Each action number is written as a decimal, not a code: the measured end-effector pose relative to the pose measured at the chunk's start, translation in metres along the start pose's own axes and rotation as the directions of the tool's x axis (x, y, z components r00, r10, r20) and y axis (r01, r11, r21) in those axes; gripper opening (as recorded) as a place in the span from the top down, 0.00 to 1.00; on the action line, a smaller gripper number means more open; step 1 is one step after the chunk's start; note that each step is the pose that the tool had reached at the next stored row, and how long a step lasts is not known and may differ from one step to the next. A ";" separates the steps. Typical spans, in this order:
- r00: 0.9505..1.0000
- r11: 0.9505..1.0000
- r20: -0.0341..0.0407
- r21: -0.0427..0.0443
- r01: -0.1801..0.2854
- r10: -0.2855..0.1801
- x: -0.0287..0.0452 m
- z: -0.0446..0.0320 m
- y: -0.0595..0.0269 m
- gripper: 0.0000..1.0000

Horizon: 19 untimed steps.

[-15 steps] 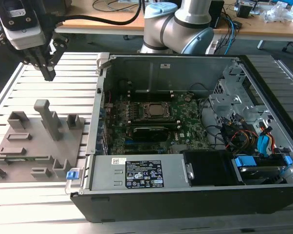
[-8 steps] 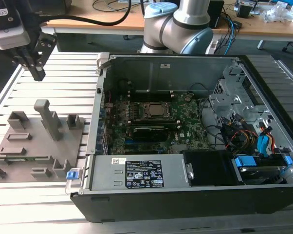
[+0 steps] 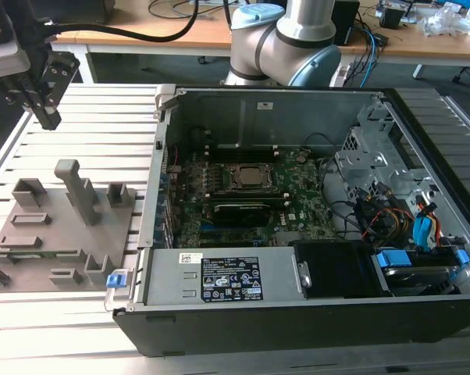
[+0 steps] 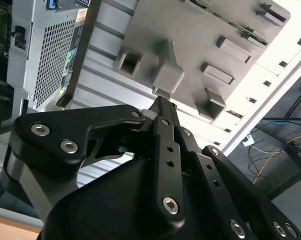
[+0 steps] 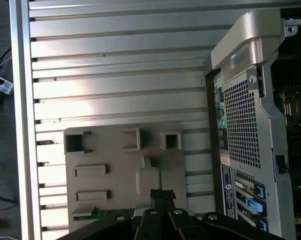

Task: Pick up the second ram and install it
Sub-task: 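Reach for the second ram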

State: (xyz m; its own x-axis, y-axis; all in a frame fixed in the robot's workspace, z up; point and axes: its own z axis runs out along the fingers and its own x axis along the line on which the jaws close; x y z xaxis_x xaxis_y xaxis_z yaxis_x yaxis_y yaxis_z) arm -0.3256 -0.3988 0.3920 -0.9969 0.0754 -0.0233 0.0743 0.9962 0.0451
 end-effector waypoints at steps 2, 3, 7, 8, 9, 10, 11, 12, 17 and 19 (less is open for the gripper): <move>1.000 1.000 0.000 0.000 0.000 0.000 0.0035 0.0000 -0.0003 0.89; 1.000 1.000 0.000 0.000 0.000 0.000 0.0060 -0.0001 -0.0005 0.89; 1.000 1.000 0.000 0.000 0.000 0.000 0.0111 -0.0001 -0.0009 0.89; 1.000 1.000 0.000 0.000 0.000 0.000 0.0136 -0.0002 -0.0010 0.89; 1.000 1.000 0.000 0.000 0.000 0.000 0.0156 -0.0002 -0.0012 0.89; 1.000 1.000 0.000 0.000 0.000 0.000 0.0171 -0.0002 -0.0013 0.89; 1.000 1.000 0.000 0.000 0.000 0.000 0.0176 -0.0002 -0.0014 0.89; 1.000 1.000 -0.013 0.003 0.000 0.000 0.0178 -0.0003 -0.0013 0.89; 0.998 0.999 -0.049 0.007 0.050 -0.049 0.0228 0.0003 -0.0029 0.89; 0.998 0.999 -0.049 0.007 0.050 -0.049 0.0279 -0.0001 -0.0103 0.89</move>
State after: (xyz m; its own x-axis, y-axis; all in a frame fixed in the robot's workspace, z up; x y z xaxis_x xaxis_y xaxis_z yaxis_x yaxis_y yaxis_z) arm -0.3542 -0.4070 0.3910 -0.9994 0.0238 0.0232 0.0246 0.9990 0.0369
